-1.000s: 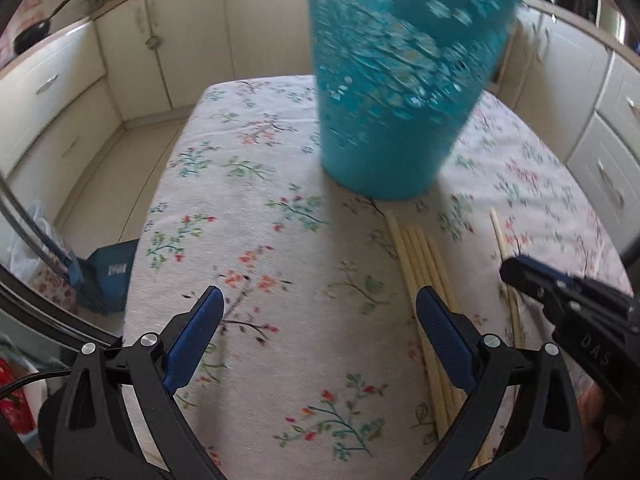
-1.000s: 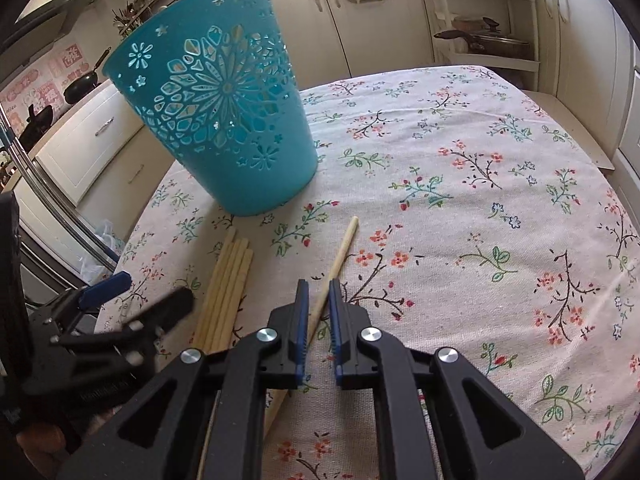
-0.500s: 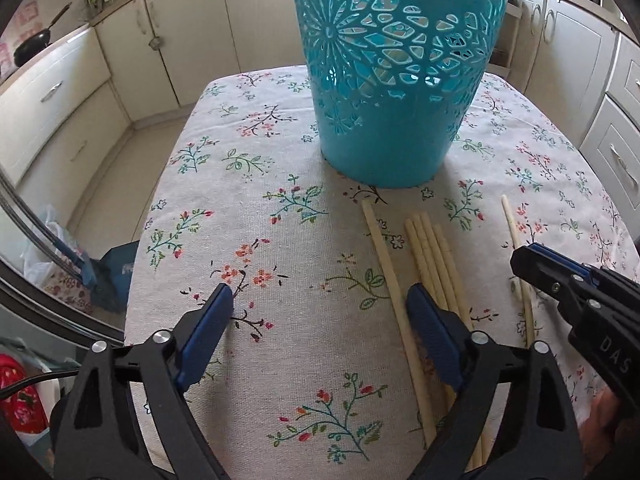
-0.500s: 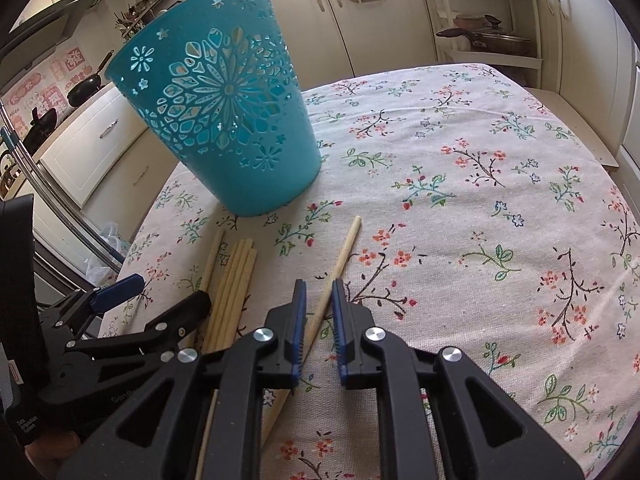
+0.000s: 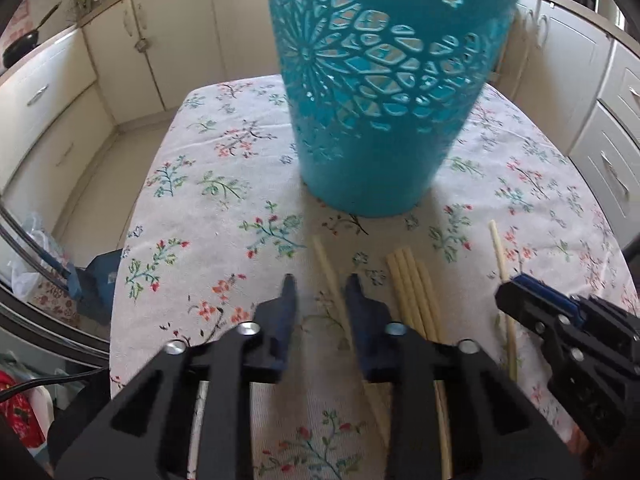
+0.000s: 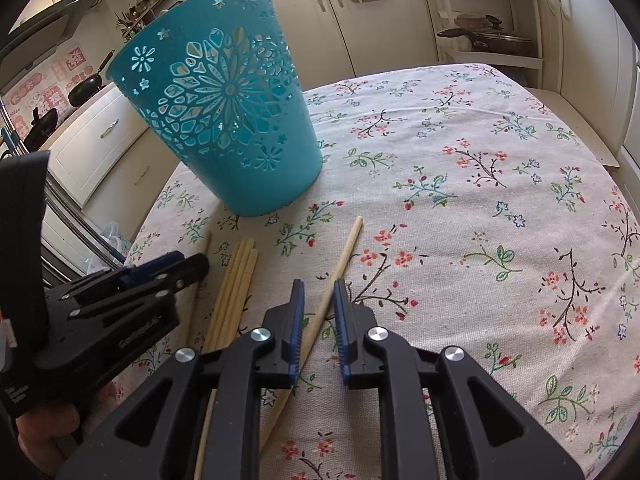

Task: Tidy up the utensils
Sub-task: 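Lower the left gripper to the bundle and grasp another chopstick, then raise the chopstick over the teal cup and release it with the left gripper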

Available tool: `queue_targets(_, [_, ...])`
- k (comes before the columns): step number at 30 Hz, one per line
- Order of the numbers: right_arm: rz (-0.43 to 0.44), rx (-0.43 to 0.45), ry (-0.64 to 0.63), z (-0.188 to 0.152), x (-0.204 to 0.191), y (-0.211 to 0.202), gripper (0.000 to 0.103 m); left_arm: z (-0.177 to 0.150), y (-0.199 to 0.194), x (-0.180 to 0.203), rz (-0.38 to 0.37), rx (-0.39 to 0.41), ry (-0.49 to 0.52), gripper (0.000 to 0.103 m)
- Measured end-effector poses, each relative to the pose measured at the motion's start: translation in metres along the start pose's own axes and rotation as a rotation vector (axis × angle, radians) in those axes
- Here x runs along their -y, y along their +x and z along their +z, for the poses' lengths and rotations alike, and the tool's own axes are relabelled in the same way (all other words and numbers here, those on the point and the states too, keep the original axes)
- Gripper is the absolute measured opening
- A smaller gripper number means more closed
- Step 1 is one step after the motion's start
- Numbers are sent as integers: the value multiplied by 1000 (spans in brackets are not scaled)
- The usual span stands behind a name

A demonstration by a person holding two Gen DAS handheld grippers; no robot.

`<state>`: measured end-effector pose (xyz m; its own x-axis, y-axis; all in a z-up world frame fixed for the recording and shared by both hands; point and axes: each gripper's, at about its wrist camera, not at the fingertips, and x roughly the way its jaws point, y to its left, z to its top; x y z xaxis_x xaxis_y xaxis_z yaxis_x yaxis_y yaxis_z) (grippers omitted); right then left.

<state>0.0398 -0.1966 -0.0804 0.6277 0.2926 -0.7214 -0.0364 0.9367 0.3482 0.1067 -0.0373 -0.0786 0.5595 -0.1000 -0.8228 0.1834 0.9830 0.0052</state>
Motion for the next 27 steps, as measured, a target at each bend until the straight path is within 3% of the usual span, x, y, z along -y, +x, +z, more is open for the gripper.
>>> queue_targets(5, [0, 0, 0, 0, 0, 0, 16, 6, 3, 2, 5, -46, 18, 27])
queue_targets(7, [1, 0, 1, 0, 0, 0, 16, 8, 4, 4, -2, -51, 42, 22])
queue_targets(8, [2, 0, 2, 0, 0, 0, 16, 8, 3, 5, -20, -54, 48, 10])
queue_targets(10, [2, 0, 2, 0, 0, 0, 16, 7, 0, 5, -49, -73, 59, 6])
queue_targets(13, [3, 1, 2, 1, 0, 0, 16, 1, -9, 0, -117, -96, 57, 5])
queue_targets(16, [4, 5, 5, 0, 0, 0, 16, -2, -39, -9, -225, -59, 55, 5])
queue_targets(19, [3, 5, 4, 0, 0, 0, 16, 13, -96, -24, -382, 71, 31, 5])
queue_targets(22, [2, 5, 3, 0, 0, 0, 16, 43, -150, -37, -458, 240, -7, 5])
queue_targets(25, [2, 6, 3, 0, 0, -1, 16, 76, -185, -46, -474, 386, -49, 5])
queue_targets(27, [2, 6, 3, 0, 0, -1, 16, 107, -196, -46, -438, 479, -74, 5])
